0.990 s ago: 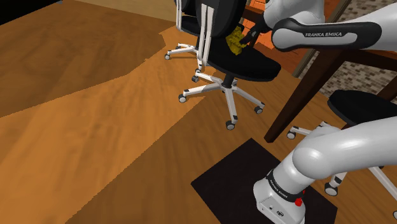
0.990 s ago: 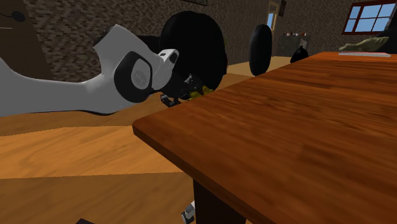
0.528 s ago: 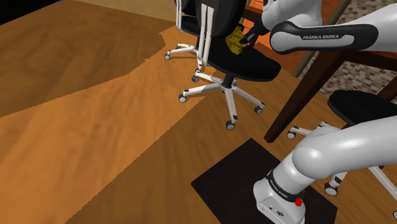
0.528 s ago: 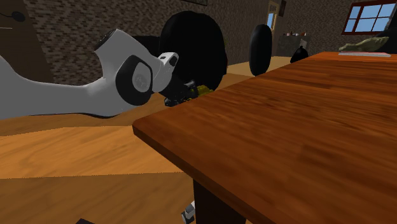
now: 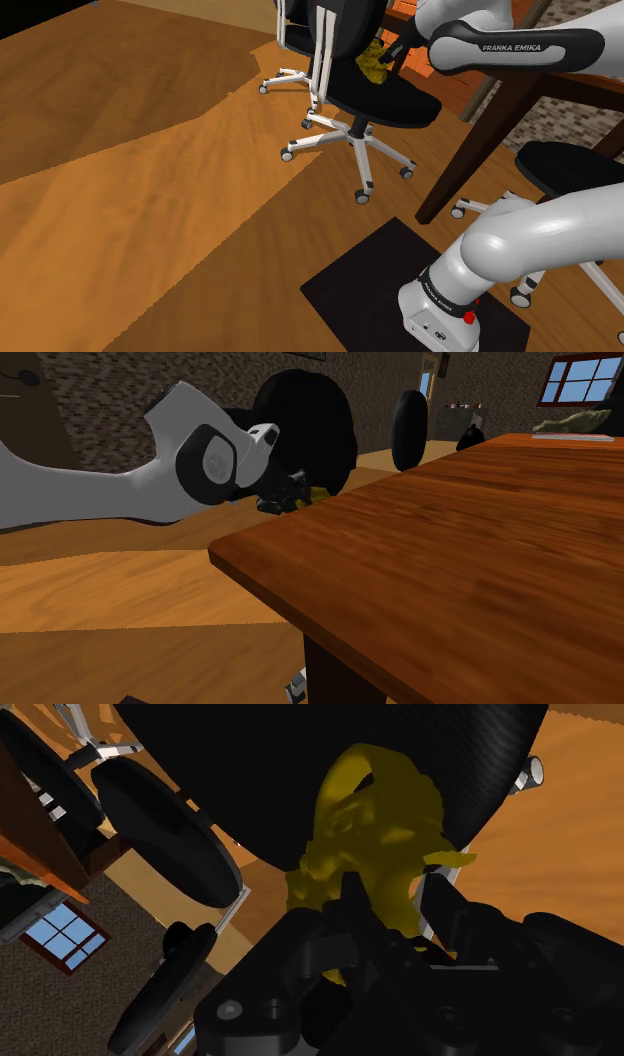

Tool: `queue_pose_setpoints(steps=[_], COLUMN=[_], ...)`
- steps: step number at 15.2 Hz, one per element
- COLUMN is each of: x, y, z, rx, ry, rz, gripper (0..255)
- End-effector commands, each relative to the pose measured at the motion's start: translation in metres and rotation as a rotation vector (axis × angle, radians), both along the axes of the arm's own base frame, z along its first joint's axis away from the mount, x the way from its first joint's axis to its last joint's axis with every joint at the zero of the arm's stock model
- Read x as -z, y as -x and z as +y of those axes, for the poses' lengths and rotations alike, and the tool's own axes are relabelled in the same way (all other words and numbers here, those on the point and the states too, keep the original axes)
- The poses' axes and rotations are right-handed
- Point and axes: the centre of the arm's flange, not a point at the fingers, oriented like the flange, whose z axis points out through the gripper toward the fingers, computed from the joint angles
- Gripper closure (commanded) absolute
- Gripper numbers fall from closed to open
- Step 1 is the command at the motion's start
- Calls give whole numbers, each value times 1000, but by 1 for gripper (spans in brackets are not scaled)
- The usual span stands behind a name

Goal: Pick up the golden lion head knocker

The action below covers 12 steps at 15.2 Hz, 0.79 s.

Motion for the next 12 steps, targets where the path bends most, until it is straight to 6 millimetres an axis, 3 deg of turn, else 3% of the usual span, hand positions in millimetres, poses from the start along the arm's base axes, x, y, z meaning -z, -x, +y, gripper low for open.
queue_pose_setpoints(steps=[1, 10, 12], x=[-11, -59, -59], y=[0, 0, 0], z=[2, 2, 2], rx=[-3, -3, -3], ry=[1, 1, 1], rz=[-1, -1, -1], gripper=[255, 255, 255])
